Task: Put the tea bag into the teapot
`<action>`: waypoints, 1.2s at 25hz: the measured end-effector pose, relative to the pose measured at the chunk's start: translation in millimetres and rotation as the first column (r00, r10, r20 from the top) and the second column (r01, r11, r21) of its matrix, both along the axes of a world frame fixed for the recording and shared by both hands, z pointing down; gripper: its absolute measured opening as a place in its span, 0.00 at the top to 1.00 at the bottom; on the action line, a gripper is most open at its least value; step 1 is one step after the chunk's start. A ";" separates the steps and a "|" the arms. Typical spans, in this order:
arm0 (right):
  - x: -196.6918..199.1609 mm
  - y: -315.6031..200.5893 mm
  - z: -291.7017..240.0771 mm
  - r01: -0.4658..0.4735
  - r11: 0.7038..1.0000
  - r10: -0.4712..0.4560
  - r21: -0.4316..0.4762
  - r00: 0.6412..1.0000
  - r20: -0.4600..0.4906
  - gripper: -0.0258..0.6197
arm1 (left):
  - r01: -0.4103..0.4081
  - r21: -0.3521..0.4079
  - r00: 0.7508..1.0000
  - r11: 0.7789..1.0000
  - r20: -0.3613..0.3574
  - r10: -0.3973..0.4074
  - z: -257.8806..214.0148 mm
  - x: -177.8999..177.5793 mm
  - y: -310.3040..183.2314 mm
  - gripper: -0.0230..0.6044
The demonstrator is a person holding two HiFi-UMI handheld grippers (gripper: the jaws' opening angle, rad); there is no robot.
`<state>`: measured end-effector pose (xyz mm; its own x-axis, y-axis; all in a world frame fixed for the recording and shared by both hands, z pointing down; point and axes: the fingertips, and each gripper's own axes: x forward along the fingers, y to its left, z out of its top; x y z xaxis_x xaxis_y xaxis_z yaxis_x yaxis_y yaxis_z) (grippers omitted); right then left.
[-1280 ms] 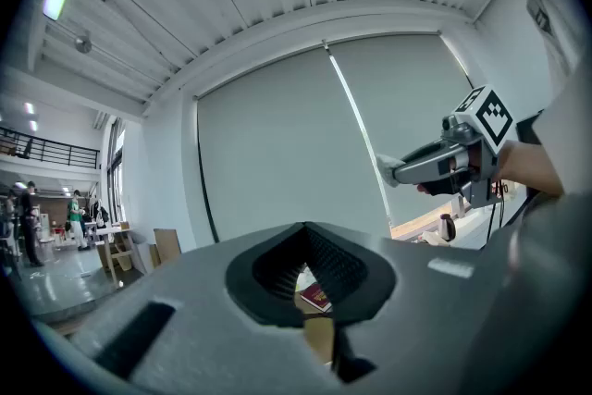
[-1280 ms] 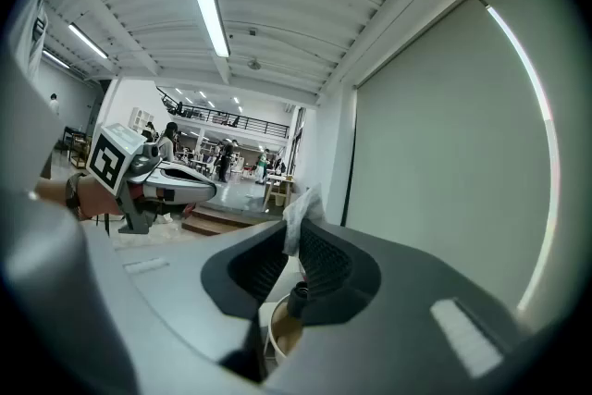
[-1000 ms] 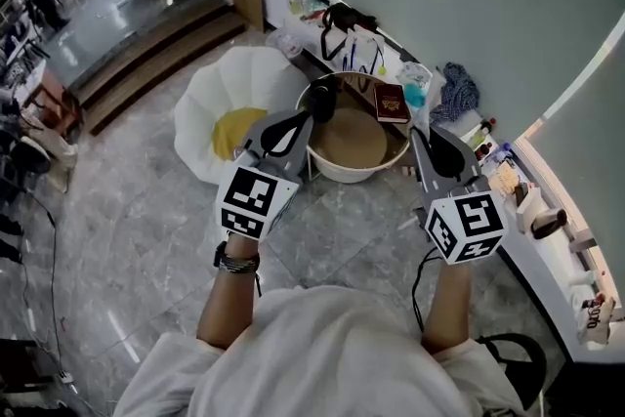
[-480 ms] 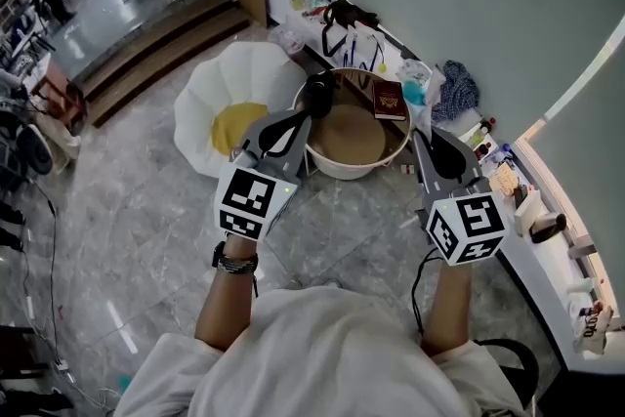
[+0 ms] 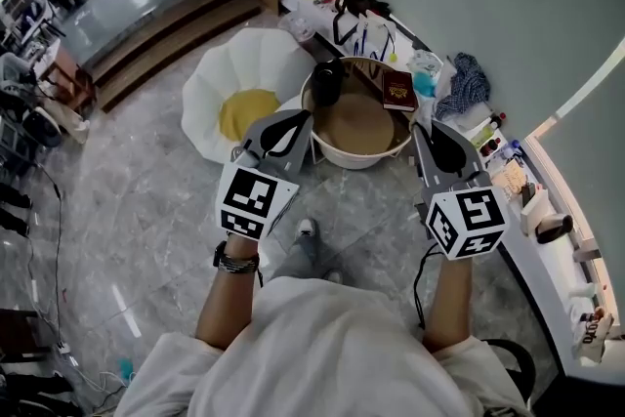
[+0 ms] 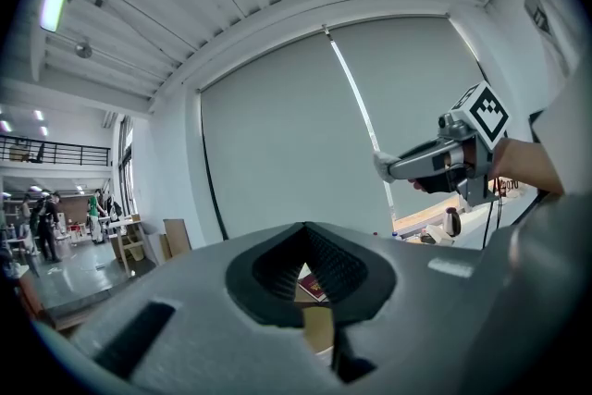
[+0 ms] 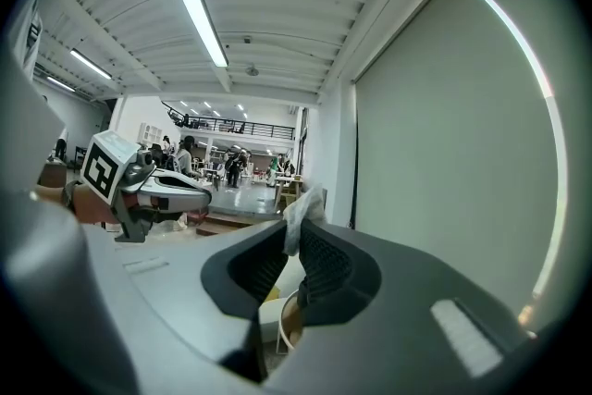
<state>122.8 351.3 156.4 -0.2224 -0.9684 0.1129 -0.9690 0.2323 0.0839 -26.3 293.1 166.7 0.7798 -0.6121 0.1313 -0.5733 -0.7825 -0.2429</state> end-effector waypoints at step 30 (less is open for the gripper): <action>37.2 -165.1 4.6 -0.061 0.998 0.061 0.005 0.998 -0.021 0.89 | -0.036 -0.031 0.999 0.999 -0.015 0.035 16.7 33.0 -180.0 0.96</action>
